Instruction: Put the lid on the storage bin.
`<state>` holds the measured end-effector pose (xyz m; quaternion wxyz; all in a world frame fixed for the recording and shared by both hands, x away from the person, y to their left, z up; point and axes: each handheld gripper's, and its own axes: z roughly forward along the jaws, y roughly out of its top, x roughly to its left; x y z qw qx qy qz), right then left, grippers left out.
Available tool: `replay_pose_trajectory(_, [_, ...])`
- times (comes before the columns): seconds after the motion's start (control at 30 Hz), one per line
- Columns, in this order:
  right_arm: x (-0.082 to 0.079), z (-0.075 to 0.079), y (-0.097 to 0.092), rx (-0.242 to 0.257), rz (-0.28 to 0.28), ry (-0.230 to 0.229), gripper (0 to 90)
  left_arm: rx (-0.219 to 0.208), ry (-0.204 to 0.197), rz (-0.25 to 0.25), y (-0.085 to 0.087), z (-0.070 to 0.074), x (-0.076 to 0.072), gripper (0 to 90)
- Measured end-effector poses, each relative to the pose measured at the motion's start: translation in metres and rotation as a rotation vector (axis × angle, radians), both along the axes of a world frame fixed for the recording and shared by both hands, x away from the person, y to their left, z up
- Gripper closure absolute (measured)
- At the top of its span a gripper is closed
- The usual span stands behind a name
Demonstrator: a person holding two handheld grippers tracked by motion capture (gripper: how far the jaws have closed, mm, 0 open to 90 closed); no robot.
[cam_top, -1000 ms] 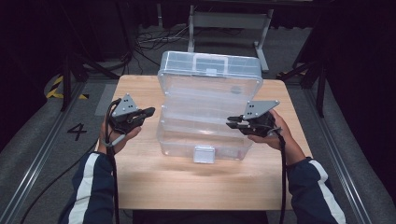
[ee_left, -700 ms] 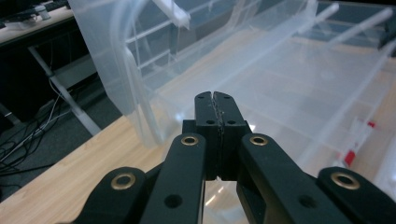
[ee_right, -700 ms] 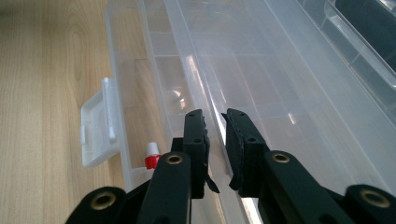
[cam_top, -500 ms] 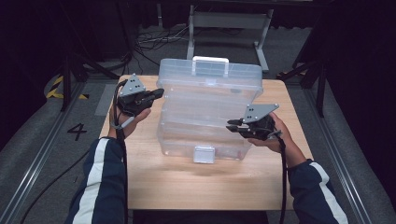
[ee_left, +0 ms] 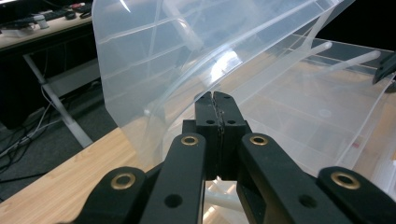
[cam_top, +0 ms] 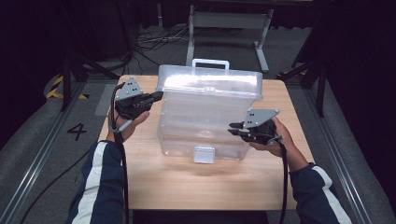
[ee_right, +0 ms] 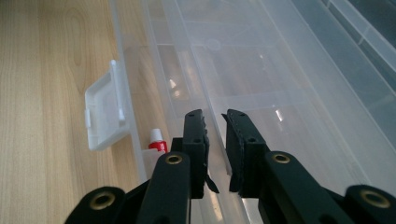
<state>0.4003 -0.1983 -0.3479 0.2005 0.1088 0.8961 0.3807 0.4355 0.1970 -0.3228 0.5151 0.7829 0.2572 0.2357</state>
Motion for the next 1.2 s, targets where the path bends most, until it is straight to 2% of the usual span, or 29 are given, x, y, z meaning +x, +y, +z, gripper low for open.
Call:
replay_pose_trajectory(0.2, [-0.008, 0.004, -0.02, 0.02, -0.019, -0.009, 80.0, 0.014, 0.001, -0.018, -0.001, -0.003, -0.004, 90.0])
replay_pose_trajectory(0.33, [-0.014, 0.009, -0.038, 0.055, -0.041, -0.014, 81.1, 0.023, 0.008, -0.016, 0.0, -0.008, -0.007, 90.0])
replay_pose_trajectory(0.57, [-0.019, 0.006, -0.063, 0.058, -0.107, -0.028, 77.8, 0.039, 0.018, -0.022, 0.002, -0.014, -0.009, 90.0])
replay_pose_trajectory(0.67, [-0.017, 0.007, -0.072, 0.081, -0.138, -0.029, 76.5, 0.045, 0.012, -0.025, 0.003, -0.015, -0.012, 90.0])
replay_pose_trajectory(1.03, [-0.014, 0.005, -0.082, 0.101, -0.197, -0.026, 71.6, 0.068, 0.021, -0.04, 0.002, -0.021, -0.023, 90.0])
replay_pose_trajectory(1.2, [-0.013, 0.004, -0.082, 0.108, -0.207, -0.024, 69.5, 0.081, 0.041, -0.06, 0.001, -0.026, -0.025, 90.0])
